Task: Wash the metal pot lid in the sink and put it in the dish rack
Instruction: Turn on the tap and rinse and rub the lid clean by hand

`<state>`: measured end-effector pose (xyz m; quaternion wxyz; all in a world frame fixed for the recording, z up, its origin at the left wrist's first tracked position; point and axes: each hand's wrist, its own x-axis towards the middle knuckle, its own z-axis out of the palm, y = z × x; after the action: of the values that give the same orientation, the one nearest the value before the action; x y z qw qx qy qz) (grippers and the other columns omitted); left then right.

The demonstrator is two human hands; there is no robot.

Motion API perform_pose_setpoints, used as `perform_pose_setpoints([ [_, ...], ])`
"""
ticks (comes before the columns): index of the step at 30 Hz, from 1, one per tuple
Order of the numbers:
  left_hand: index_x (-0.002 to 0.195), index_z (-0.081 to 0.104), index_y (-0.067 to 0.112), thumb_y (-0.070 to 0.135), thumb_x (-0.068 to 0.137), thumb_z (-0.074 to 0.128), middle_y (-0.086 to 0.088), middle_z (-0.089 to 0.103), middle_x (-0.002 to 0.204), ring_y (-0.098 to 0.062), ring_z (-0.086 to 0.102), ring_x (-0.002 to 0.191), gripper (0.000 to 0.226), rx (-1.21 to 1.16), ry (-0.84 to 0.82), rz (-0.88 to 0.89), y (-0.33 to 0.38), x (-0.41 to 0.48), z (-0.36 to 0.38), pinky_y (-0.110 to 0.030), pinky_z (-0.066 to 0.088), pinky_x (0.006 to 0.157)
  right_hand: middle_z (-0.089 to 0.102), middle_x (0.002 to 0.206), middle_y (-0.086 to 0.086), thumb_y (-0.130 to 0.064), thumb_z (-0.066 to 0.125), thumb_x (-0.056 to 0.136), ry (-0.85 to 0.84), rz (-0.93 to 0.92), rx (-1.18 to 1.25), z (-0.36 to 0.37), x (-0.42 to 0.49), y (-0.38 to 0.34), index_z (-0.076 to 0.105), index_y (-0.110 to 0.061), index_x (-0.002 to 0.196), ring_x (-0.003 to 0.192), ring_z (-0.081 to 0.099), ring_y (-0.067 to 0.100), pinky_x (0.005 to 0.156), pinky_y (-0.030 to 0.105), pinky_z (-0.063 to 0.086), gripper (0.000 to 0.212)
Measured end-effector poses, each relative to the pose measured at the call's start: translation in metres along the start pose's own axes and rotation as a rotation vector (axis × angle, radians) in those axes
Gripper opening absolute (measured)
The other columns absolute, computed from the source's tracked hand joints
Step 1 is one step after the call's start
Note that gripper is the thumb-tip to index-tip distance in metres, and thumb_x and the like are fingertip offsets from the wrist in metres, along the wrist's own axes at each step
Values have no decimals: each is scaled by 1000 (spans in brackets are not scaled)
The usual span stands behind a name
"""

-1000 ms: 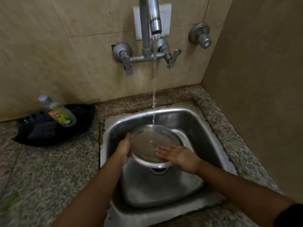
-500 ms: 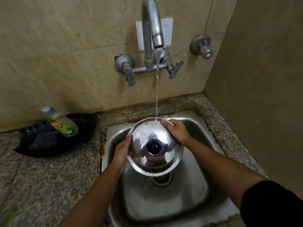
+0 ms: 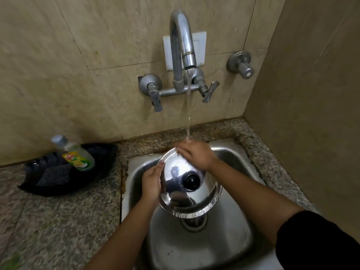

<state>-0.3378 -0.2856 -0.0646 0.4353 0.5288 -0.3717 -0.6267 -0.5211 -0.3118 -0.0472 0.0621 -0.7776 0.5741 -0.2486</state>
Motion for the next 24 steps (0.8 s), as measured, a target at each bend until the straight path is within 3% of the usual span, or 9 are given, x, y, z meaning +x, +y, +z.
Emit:
perform_pose_setpoints([
  [3,100,72,10,35,88,61,-11,76,92,-25,70,87,29,-53,-38,-161,-1,3,-12,-37,55,79,71,105,11,-43,40,97,149,349,55,-5,-16,18,63,-22,114,91,65,31,74,35,50,35],
  [7,99,73,6,27,89,61,-16,75,92,-31,69,89,26,212,-294,-215,16,6,-9,-39,53,83,71,85,11,-47,43,94,-5,186,27,-8,-17,-2,65,-20,94,77,64,28,66,34,46,35],
  [10,102,71,6,27,91,59,-14,76,90,-30,70,84,26,146,-235,-133,18,2,0,-38,53,80,69,83,11,-49,48,92,-17,105,-11,-15,-4,-14,60,-17,83,76,62,27,61,32,39,35],
  [12,96,71,8,28,89,61,-13,73,86,-27,67,79,24,36,-126,-93,13,3,-3,-38,51,75,67,83,7,-52,49,90,-34,241,69,-17,0,-7,60,-21,85,76,60,23,63,30,39,34],
  [14,94,69,10,29,88,62,-13,69,88,-26,65,79,22,-127,-54,-104,5,4,-12,-36,52,70,68,85,2,-52,52,89,25,465,285,-16,-2,7,65,-20,91,77,60,18,67,32,45,35],
  [17,102,67,11,27,93,53,-6,76,88,-21,71,85,23,-402,-78,-136,2,4,-23,-31,59,62,65,78,4,-29,59,91,205,701,795,-8,-9,16,66,-14,84,74,57,15,73,33,45,18],
  [19,109,64,14,31,95,48,-5,76,92,-23,70,89,27,-529,-80,-161,5,6,-27,-33,60,62,59,72,6,-18,59,91,238,801,993,-5,-15,11,62,-12,76,69,53,17,68,31,42,17],
  [22,128,55,18,41,94,45,-11,67,118,-26,66,102,43,-630,-68,-193,9,6,-30,-42,54,86,67,83,10,-24,57,92,213,882,1180,1,-22,-5,65,-13,87,76,61,22,73,34,49,15],
  [24,125,57,18,45,93,47,-11,65,121,-27,58,112,43,-708,-24,-224,6,7,-32,-45,48,96,68,90,8,-27,54,94,260,941,1250,4,-21,-19,64,-13,96,81,64,22,77,35,51,18],
])
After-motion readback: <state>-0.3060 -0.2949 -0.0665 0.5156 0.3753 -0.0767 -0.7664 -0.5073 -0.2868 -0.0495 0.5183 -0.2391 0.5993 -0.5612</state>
